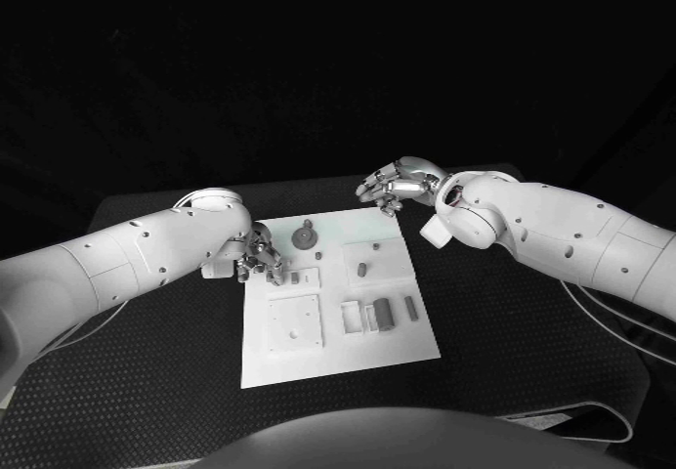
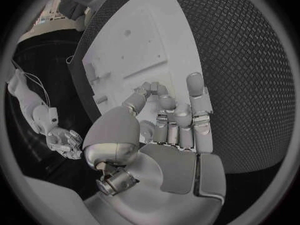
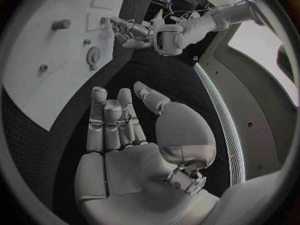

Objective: Assemble the parts on the task board

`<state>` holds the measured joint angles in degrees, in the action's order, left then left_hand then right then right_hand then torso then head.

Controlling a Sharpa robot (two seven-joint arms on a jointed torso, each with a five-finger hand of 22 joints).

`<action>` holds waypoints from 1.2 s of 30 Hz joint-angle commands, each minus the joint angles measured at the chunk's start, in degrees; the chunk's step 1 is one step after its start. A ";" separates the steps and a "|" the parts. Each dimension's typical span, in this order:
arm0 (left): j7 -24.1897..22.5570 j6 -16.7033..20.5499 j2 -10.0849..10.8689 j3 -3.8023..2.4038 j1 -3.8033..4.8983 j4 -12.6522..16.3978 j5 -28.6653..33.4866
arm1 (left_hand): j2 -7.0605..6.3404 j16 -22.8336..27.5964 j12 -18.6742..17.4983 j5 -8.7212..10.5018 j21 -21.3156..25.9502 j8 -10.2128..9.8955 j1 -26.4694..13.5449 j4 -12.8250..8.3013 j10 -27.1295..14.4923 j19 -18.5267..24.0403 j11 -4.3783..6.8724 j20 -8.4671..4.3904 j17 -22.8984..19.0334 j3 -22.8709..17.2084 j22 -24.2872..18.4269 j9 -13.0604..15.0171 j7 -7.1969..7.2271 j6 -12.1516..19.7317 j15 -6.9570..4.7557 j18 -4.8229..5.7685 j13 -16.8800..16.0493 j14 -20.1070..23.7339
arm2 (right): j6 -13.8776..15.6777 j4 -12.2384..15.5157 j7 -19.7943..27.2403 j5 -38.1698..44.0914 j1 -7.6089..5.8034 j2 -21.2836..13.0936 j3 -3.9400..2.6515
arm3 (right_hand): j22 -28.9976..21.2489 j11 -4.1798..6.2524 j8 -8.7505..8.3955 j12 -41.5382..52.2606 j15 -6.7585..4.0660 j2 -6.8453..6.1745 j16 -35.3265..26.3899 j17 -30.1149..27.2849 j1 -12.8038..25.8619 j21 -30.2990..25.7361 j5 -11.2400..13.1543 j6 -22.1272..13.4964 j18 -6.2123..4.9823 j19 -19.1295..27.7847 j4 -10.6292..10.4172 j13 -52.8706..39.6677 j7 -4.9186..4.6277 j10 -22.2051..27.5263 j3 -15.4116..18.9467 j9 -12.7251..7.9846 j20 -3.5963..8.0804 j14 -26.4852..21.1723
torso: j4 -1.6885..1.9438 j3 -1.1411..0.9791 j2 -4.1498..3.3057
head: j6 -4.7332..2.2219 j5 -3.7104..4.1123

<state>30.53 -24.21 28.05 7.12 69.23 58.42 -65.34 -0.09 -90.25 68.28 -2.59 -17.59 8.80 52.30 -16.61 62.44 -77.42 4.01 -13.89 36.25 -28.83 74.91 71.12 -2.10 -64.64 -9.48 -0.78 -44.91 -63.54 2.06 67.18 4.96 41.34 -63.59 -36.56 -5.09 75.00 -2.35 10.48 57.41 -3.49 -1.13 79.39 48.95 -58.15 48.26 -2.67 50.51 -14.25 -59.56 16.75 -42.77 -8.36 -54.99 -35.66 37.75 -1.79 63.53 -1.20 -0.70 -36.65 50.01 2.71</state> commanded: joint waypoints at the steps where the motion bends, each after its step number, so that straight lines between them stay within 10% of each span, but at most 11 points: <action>1: 0.73 -0.41 -0.45 0.04 0.11 0.08 -4.73 | 4.90 0.40 -0.40 -0.17 -0.26 -0.06 5.36 0.01 0.34 0.13 0.09 -0.19 0.05 -0.36 1.29 -0.06 -0.06 -0.20 -0.53 0.78 0.07 -0.36 | -0.76 0.11 0.29 0.10 0.04 0.04 -0.01 | 0.81 -0.07 -0.17 0.19 -0.29 -0.18 -0.20 -0.07 0.61 -0.19 -0.21 0.16 -0.75 -0.25 -0.20 0.10 -0.47 0.16 0.01 -0.05 0.14 0.00 | -0.04 -0.03 0.01 | -0.01 -0.12; 36: 1.51 -0.95 -1.42 0.55 0.08 -1.10 -2.14 | 3.43 0.57 -0.72 -0.17 -0.28 -2.08 3.31 0.35 0.06 0.41 -0.43 0.18 0.23 -0.18 1.20 -2.49 -0.63 0.43 -0.06 0.77 0.03 0.08 | -0.77 -0.02 0.31 0.10 0.04 0.18 -0.01 | 0.81 -0.07 -0.17 0.20 -0.29 -0.19 -0.20 -0.08 0.63 -0.20 -0.21 0.16 -0.75 -0.23 -0.20 0.12 -0.47 0.17 0.00 -0.05 0.13 -0.02 | 0.02 0.05 0.00 | -0.01 0.00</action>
<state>31.63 -26.54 26.48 7.57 69.35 57.54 -68.37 -0.29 -90.03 67.83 -2.59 -17.59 6.92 52.78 -16.51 62.44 -77.31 4.01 -13.60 36.44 -28.97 74.94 68.78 -2.44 -64.39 -9.37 -0.78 -44.87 -63.64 2.06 67.14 4.92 41.34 -63.58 -36.44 -5.09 75.00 -2.35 10.48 57.41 -3.38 -1.36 79.39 48.95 -57.92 48.26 -2.66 50.73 -14.46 -59.48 16.75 -42.73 -8.48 -54.98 -35.67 37.75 -1.87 63.47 -1.19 -0.64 -36.66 50.01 2.66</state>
